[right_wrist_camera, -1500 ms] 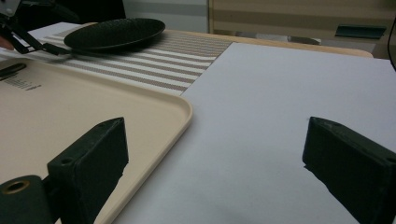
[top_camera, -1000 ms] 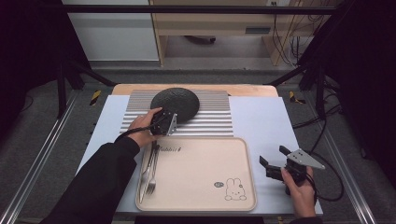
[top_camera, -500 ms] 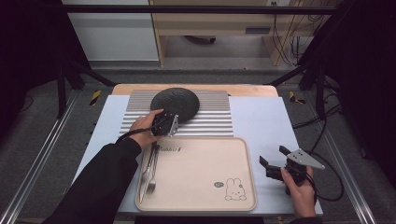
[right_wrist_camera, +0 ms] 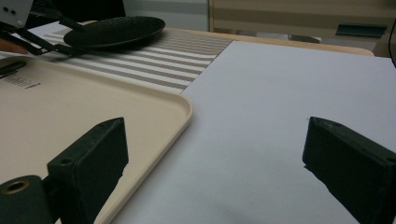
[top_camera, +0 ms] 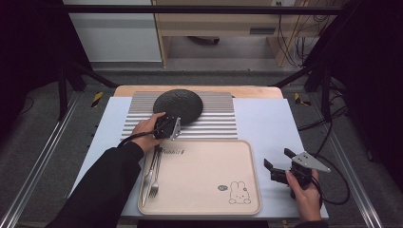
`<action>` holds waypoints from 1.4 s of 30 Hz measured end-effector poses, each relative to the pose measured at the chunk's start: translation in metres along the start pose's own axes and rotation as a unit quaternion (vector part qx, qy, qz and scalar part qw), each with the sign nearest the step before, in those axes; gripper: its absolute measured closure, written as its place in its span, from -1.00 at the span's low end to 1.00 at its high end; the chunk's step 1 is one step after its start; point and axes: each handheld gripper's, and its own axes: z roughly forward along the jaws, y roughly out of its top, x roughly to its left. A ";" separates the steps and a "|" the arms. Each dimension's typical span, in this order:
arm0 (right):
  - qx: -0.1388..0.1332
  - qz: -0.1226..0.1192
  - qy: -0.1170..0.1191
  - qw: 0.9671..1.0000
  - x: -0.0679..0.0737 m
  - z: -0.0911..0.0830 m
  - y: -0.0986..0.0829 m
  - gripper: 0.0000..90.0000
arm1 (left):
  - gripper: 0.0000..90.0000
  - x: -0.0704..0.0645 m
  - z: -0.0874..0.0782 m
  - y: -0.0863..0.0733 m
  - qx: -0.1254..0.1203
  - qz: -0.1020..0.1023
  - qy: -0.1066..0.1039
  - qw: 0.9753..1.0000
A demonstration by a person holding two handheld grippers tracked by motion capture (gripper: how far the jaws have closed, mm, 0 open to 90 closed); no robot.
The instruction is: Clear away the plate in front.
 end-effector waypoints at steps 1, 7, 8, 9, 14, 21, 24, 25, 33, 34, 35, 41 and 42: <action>0.000 0.000 0.000 1.000 0.000 0.000 0.000 -0.84 | 0.15 0.000 0.000 0.000 0.000 0.001 0.001 1.000; -0.001 0.002 0.000 1.000 0.000 0.000 0.000 -0.84 | 0.18 0.000 0.001 -0.001 0.002 0.001 0.004 1.000; -0.001 0.002 0.000 1.000 0.000 0.000 0.000 -0.84 | 0.19 0.000 0.001 -0.001 0.002 0.001 0.005 1.000; -0.001 0.001 0.000 1.000 0.000 0.000 0.000 -0.84 | 0.21 -0.001 0.001 -0.001 0.003 0.002 0.007 1.000; -0.001 0.001 -0.001 1.000 0.000 0.000 0.000 -0.84 | 0.24 0.000 0.003 -0.002 0.006 -0.001 0.009 1.000; 0.000 0.001 -0.001 1.000 0.000 0.000 0.000 -0.84 | 0.26 -0.001 0.003 -0.002 0.008 0.003 0.012 1.000; 0.001 0.001 -0.001 1.000 -0.001 0.000 0.000 -0.84 | 0.30 -0.002 0.004 -0.002 0.008 0.007 0.014 1.000; 0.000 0.001 -0.001 1.000 -0.001 0.000 0.000 -0.84 | 0.30 -0.002 0.004 -0.001 0.008 0.008 0.013 1.000; 0.002 0.002 0.000 1.000 0.000 0.000 0.000 -0.84 | 0.41 -0.006 0.005 0.000 0.013 0.019 0.017 1.000; 0.002 0.001 0.000 1.000 0.000 0.000 -0.001 -0.84 | 0.41 -0.006 0.005 0.000 0.013 0.019 0.018 1.000; 0.002 0.002 0.000 1.000 0.000 0.000 -0.001 -0.84 | 0.43 -0.006 0.005 0.000 0.013 0.018 0.017 1.000; 0.003 0.001 0.001 1.000 0.000 0.000 -0.001 -0.84 | 0.50 -0.008 0.005 0.001 0.016 0.023 0.017 0.999; 0.003 0.002 0.001 1.000 0.000 0.000 -0.001 -0.85 | 0.53 -0.008 0.005 0.001 0.016 0.024 0.017 0.999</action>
